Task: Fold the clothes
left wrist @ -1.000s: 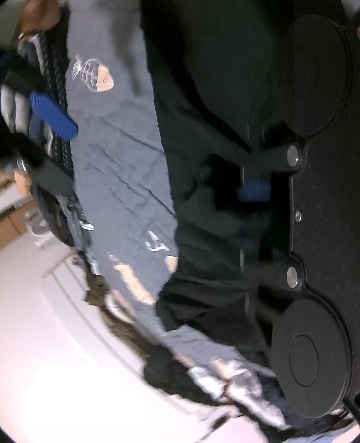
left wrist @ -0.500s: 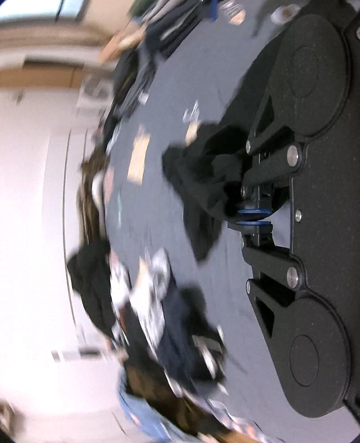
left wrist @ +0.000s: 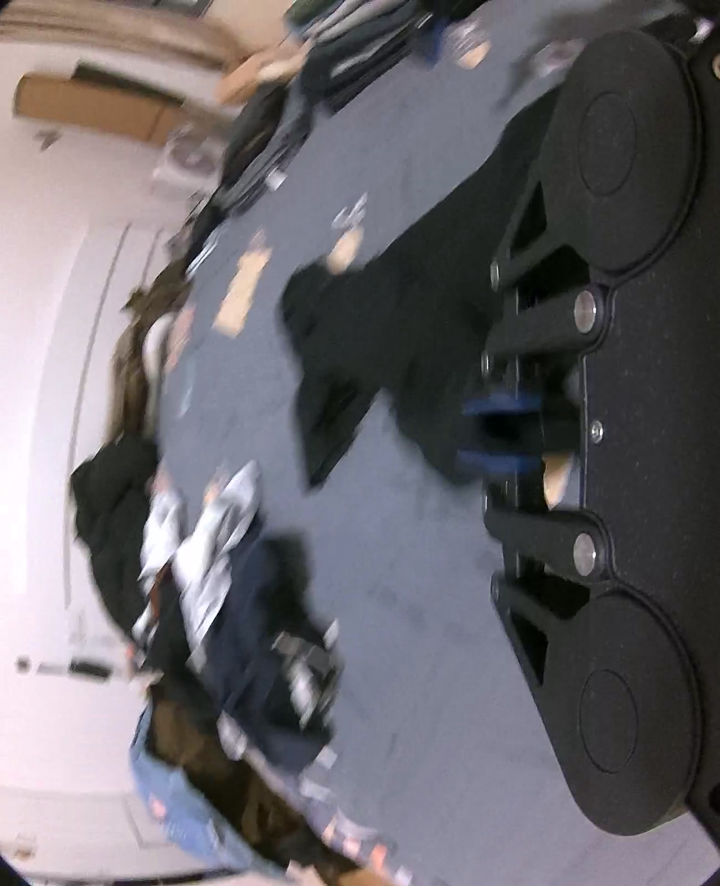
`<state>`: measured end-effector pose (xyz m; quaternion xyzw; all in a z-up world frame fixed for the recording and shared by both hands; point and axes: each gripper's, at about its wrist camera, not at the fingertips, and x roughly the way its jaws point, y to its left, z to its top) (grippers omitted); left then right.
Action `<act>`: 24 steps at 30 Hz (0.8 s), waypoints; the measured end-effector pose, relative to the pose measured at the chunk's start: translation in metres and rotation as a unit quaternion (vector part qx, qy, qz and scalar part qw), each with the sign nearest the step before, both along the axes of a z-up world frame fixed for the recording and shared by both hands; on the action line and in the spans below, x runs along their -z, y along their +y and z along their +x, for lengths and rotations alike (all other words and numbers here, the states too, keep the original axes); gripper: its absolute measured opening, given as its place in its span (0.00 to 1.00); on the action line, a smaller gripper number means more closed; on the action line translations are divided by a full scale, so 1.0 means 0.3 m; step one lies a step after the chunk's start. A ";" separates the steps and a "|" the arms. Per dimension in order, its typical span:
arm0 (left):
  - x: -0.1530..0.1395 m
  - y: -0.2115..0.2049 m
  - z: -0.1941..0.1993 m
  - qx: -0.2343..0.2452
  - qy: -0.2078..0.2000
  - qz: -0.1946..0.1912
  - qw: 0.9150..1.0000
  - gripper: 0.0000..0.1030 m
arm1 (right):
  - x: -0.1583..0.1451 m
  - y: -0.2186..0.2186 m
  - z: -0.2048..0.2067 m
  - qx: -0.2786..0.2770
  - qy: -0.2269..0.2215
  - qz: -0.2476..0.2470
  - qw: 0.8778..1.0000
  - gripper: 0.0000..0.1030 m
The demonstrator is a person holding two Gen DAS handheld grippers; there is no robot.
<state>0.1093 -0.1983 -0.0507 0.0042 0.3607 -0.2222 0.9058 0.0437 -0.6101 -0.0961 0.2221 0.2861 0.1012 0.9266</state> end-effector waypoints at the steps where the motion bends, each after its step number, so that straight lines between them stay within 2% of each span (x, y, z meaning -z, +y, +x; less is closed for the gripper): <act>1: 0.013 -0.024 -0.036 0.011 0.006 -0.014 1.000 0.50 | -0.001 0.003 -0.001 0.000 0.000 -0.002 1.000 0.70; 3: 0.038 -0.071 -0.109 0.033 0.018 -0.041 0.998 0.52 | -0.005 0.009 -0.005 -0.002 -0.002 -0.006 1.000 0.70; 6: 0.077 -0.136 -0.213 0.061 0.036 -0.087 0.994 0.62 | -0.012 0.014 -0.014 -0.001 -0.004 -0.010 1.000 0.70; 7: 0.091 -0.145 -0.237 0.062 0.042 -0.111 0.991 0.70 | -0.012 0.016 -0.016 -0.002 -0.004 -0.011 1.000 0.70; 9: 0.122 -0.168 -0.283 0.070 0.057 -0.157 0.983 0.72 | -0.014 0.021 -0.021 -0.002 -0.005 -0.013 1.000 0.70; 12: 0.144 -0.243 -0.358 0.092 0.049 -0.138 0.985 0.72 | -0.017 0.020 -0.025 0.001 -0.007 -0.017 1.000 0.70; 16: 0.186 -0.308 -0.412 0.105 0.084 -0.142 0.981 0.72 | -0.022 0.009 -0.029 0.005 -0.010 -0.012 1.000 0.70; 18: 0.211 -0.326 -0.415 0.100 0.108 -0.159 0.976 0.74 | -0.027 0.005 -0.032 0.007 -0.012 -0.015 1.000 0.70; 22: 0.279 -0.397 -0.408 0.103 0.176 -0.185 0.961 0.74 | -0.041 -0.012 -0.045 0.007 -0.016 -0.014 1.000 0.70; 24: 0.290 -0.443 -0.420 0.116 0.183 -0.184 0.959 0.72 | -0.047 -0.023 -0.054 0.007 -0.020 -0.012 1.000 0.70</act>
